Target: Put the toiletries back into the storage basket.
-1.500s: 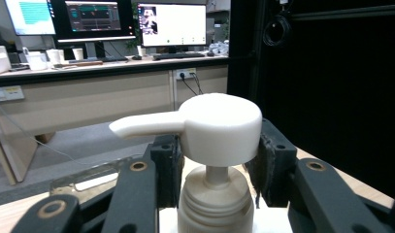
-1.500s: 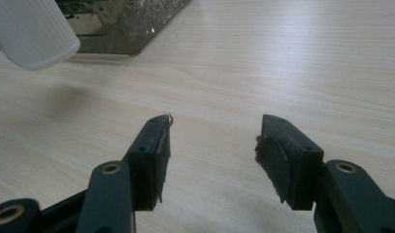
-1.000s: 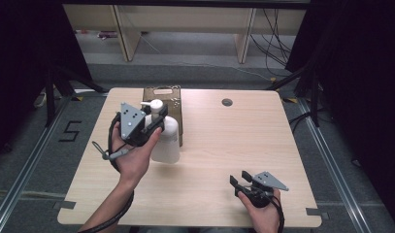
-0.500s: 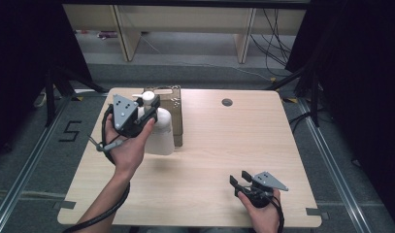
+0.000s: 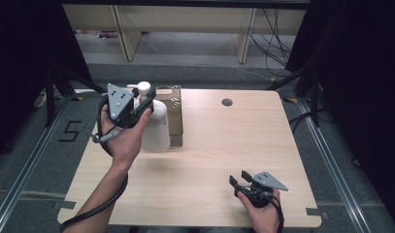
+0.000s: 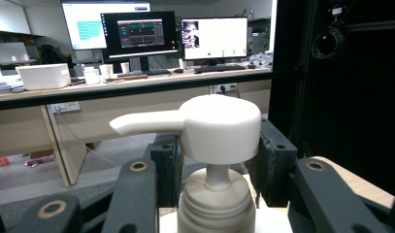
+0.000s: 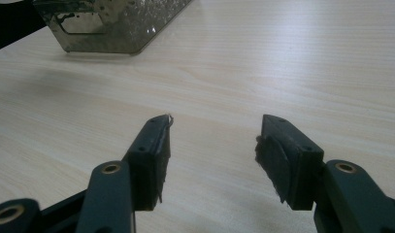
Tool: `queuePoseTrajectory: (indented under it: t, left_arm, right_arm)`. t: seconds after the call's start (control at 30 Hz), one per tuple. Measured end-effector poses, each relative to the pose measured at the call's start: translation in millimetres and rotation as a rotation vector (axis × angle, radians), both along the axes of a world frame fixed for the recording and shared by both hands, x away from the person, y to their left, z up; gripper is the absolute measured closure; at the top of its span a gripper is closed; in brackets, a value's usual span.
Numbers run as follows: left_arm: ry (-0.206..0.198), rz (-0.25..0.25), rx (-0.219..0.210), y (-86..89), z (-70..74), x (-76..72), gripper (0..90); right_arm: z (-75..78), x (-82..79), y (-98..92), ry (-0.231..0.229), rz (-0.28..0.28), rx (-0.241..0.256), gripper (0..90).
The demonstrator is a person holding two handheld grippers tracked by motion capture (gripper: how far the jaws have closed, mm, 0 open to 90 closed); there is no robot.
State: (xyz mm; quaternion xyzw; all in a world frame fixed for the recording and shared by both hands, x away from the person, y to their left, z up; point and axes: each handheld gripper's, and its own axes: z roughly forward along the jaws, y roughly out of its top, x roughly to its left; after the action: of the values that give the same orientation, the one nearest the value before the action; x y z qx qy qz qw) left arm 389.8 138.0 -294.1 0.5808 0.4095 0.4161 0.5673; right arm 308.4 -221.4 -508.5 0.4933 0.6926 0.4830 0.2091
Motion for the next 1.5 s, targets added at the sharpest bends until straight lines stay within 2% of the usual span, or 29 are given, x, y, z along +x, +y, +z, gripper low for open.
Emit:
queuePoseTrajectory:
  t: [0.5,0.93,1.07,1.5]
  left_arm:
    - [-0.01,0.032,0.003,3.0,7.5,19.5,59.2]
    - [-0.005,0.055,0.008,3.3,6.8,32.8,59.3]
    - [0.015,0.082,-0.006,2.8,5.1,36.8,59.3]
    - [0.027,0.109,0.015,3.7,-2.2,49.9,59.3]
  right_arm:
    - [0.5,-0.4,-0.4,0.007,0.001,-0.001,45.8]
    - [0.6,-0.9,0.0,0.01,-0.004,0.003,45.8]
    - [0.2,-0.8,0.3,0.006,-0.004,0.006,45.8]
    - [-0.1,-0.8,0.5,0.003,-0.003,0.002,45.8]
